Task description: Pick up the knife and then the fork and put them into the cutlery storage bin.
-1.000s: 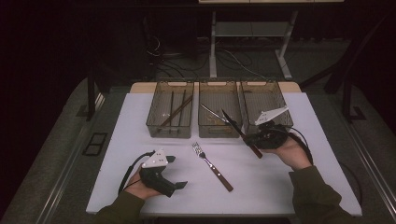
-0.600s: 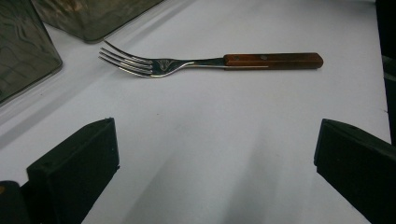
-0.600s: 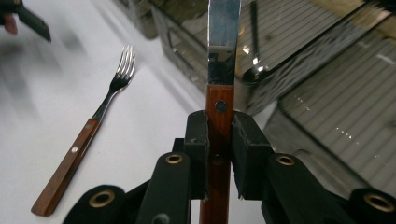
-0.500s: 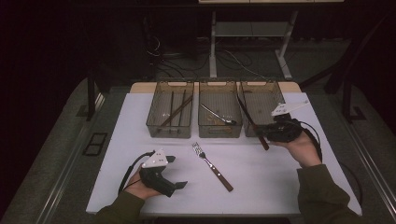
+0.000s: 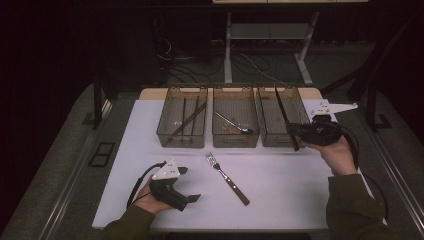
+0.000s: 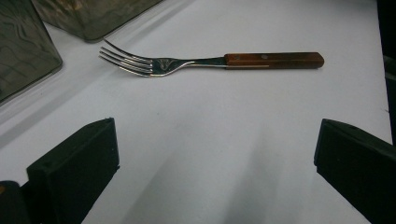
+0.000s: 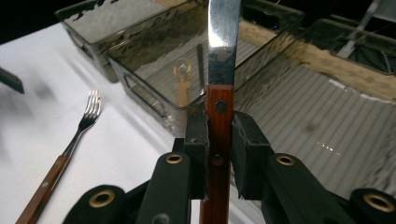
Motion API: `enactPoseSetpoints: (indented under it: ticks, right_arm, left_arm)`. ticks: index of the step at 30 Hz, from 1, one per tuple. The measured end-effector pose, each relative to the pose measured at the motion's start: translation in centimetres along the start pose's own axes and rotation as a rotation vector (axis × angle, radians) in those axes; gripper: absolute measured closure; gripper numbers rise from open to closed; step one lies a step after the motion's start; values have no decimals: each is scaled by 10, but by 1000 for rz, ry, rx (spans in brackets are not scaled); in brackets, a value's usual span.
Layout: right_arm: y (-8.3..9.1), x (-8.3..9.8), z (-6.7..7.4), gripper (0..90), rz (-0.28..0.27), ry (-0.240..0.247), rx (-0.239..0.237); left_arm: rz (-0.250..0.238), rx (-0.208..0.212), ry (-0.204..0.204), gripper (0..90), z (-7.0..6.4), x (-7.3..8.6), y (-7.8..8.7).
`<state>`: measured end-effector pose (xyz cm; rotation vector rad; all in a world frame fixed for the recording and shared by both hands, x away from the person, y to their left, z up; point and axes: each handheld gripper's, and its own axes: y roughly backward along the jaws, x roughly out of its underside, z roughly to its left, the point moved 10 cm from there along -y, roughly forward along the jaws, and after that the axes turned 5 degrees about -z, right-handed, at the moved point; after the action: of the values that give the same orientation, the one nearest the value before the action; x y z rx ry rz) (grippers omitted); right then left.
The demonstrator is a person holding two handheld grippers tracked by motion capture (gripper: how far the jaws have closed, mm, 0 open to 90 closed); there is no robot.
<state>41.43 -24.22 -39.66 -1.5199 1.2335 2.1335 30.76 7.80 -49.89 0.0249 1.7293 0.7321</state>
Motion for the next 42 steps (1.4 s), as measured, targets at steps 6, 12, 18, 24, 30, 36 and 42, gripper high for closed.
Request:
enactPoseSetpoints:
  ticks: [6,12,18,24,30,36,42]
  right_arm:
    - [7,-7,-17,774,-22,-14,37]
    - [9,-16,-41,773,-63,-43,88]
    - [1,-20,-64,773,-62,-57,136]
    - [-14,-15,-82,773,-37,-68,178]
    - [-27,-4,-93,772,10,-84,194]
    - [-40,9,-98,772,78,-74,207]
    - [-48,20,-101,772,146,-52,217]
  left_arm:
    - [12,0,-7,0,1,1,0]
    - [11,-3,-5,0,1,1,0]
    - [9,-1,-3,0,1,1,0]
    - [7,-1,-5,0,1,1,0]
    - [8,1,-3,0,0,1,0]
    - [7,2,-2,0,0,1,0]
    - [5,3,-2,0,0,0,0]
